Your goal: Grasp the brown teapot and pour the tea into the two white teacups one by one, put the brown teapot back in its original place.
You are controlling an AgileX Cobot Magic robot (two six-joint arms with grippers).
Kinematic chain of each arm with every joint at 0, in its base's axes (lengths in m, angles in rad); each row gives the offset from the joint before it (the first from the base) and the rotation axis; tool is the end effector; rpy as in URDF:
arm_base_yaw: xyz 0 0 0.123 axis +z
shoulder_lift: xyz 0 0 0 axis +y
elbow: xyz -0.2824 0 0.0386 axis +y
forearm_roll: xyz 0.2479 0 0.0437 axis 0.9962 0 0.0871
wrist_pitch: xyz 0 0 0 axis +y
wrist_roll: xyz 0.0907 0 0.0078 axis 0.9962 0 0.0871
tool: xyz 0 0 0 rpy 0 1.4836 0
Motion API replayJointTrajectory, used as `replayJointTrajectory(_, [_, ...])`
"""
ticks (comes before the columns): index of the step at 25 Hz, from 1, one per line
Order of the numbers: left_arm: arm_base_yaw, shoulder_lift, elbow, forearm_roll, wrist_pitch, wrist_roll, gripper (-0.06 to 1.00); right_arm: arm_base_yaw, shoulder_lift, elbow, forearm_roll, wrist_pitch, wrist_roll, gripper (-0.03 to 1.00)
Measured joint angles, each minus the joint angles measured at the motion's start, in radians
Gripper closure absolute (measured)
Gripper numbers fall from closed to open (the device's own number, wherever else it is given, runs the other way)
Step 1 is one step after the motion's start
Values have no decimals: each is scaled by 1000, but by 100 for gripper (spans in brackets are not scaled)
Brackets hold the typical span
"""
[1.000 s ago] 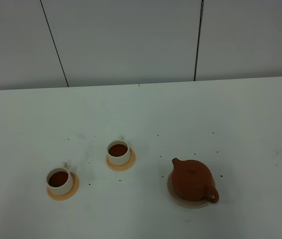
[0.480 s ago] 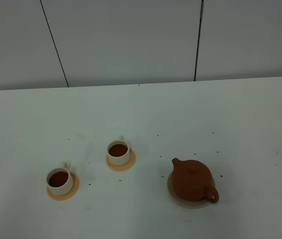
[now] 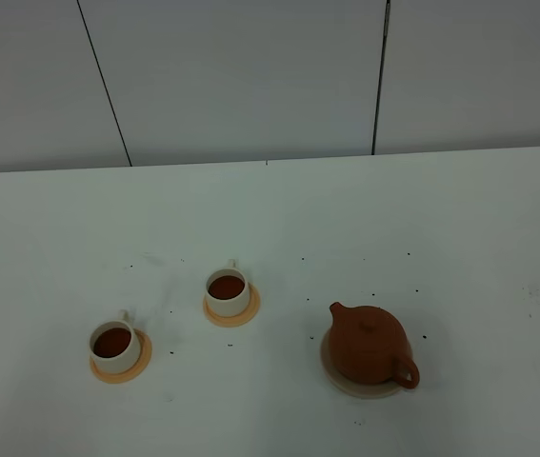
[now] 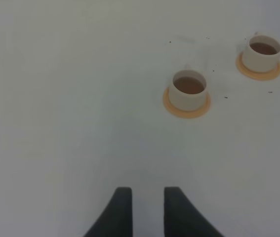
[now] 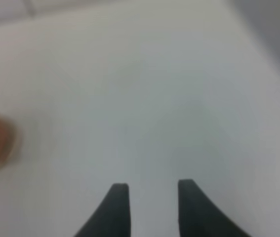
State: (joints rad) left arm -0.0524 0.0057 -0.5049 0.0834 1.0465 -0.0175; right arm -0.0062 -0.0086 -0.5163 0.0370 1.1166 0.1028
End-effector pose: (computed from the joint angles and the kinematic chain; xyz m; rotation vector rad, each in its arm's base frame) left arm -0.0037 0.0068 0.2799 0.0323 2.0283 0.0555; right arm -0.0105 0.0031 0.2771 0.1096 2.0735 0.1036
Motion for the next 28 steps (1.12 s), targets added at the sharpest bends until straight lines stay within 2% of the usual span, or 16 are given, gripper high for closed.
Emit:
replayJointTrajectory(2, [0, 0, 0, 0, 0, 0, 71, 0, 0, 26, 34, -24, -10, 74])
replayJointTrajectory(9, [0, 0, 0, 0, 0, 0, 71, -5, 0, 27, 19, -39, -16, 74])
replayJointTrajectory(17, [0, 0, 0, 0, 0, 0, 71, -6, 0, -8, -100, 79, 76, 74])
replayJointTrajectory(20, [0, 0, 0, 0, 0, 0, 71, -6, 0, -9, -103, 56, 82, 74])
replayJointTrajectory(25, [0, 0, 0, 0, 0, 0, 71, -6, 0, 16, -91, -36, 76, 74])
replayJointTrajectory(28, [0, 0, 0, 0, 0, 0, 71, -6, 1, 27, -55, -38, 31, 74])
